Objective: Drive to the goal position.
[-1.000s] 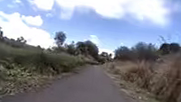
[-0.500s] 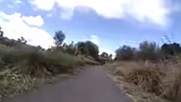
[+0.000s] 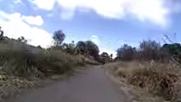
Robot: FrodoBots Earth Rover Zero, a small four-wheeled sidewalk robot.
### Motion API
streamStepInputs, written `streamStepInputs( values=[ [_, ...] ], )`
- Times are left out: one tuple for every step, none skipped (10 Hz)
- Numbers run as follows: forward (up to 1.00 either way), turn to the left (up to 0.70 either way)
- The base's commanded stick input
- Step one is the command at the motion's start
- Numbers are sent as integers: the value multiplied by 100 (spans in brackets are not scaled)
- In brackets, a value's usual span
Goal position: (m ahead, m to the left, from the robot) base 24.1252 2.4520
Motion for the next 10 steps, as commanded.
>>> streamStepInputs(
  values=[
    [85,0],
    [85,0],
    [85,0],
    [85,0],
    [85,0],
    [85,0],
    [85,0],
    [85,0],
    [85,0],
    [85,0]
  ],
)
